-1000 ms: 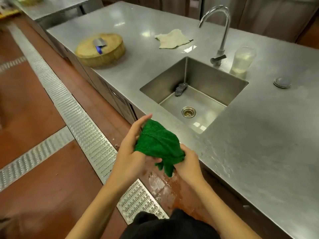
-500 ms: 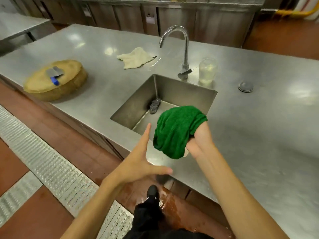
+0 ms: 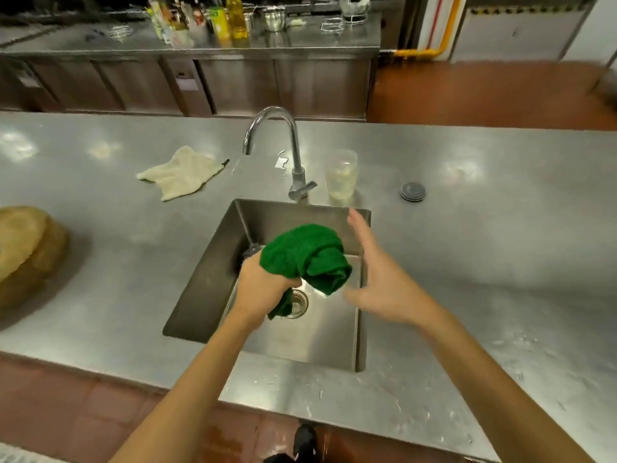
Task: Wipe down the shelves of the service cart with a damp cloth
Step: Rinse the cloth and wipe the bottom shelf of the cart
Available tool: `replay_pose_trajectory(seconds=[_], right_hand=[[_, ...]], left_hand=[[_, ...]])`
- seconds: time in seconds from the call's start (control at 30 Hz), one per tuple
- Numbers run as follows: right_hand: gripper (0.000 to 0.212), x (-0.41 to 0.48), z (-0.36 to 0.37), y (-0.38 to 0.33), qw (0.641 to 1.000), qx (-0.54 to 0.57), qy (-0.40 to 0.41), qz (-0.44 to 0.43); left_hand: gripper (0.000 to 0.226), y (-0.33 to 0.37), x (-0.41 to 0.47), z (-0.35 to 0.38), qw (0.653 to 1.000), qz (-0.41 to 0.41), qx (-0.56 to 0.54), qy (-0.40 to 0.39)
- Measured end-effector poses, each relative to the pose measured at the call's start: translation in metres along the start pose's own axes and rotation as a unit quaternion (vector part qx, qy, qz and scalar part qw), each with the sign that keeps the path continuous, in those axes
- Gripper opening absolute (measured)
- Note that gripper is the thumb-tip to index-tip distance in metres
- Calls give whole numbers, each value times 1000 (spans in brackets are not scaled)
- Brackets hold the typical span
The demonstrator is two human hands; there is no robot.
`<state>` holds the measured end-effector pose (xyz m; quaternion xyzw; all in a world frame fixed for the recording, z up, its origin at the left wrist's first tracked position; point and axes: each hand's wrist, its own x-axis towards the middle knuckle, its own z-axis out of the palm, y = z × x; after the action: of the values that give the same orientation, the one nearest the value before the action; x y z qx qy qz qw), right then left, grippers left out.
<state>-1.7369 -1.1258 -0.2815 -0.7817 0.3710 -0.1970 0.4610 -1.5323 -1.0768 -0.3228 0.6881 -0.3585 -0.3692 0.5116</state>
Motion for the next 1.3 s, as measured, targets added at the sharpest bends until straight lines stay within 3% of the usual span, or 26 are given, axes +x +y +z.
replay_pose_trajectory(seconds=[0.1,0.17,0.3,0.37,0.47,0.57,0.67,0.8,0.87,0.93,1.0,1.07,1.13,1.2,1.23,1.3], right_hand=[[119,5,15,5,970,-215,60,-99],[122,19,39,12,943,-283,107,-135],[121,59,64,30,938,-264,206,-94],[106,76,60,34,938,-259,229,-29],[55,87,49,32,940,-288,179,37],[27,89,50,28,950,-263,125,114],[15,92,57,28,965,-190,90,159],[15,98,57,29,974,-83,-50,204],[19,101,53,28,965,-67,-86,238],[17,106,53,29,966,-92,-47,238],[18,112,55,33,962,-142,22,230],[25,115,61,37,955,-181,84,219],[34,114,67,41,945,-209,128,218],[38,111,70,39,936,-244,144,210],[38,110,70,37,934,-261,140,201],[36,105,71,31,936,-288,111,167]], left_hand=[[31,7,21,-4,998,-27,-17,-46],[27,10,29,0,994,-48,-31,-90],[27,11,31,10,983,-67,-42,-166],[27,7,36,10,983,-46,-11,-176],[19,-2,50,4,981,11,73,-177],[22,-15,66,0,958,116,199,-173],[7,-22,81,-7,900,226,316,-197],[13,-16,92,-17,781,294,517,-190],[16,-15,90,-17,770,299,534,-181],[25,-16,87,-17,801,277,508,-154],[59,-21,85,-17,860,192,461,-107],[94,-26,83,-21,928,47,365,-57],[104,-29,81,-26,972,-160,143,-98],[89,-33,79,-27,917,-313,-128,-209],[78,-34,78,-25,888,-335,-209,-234],[76,-35,79,-14,866,-336,-293,-228]])
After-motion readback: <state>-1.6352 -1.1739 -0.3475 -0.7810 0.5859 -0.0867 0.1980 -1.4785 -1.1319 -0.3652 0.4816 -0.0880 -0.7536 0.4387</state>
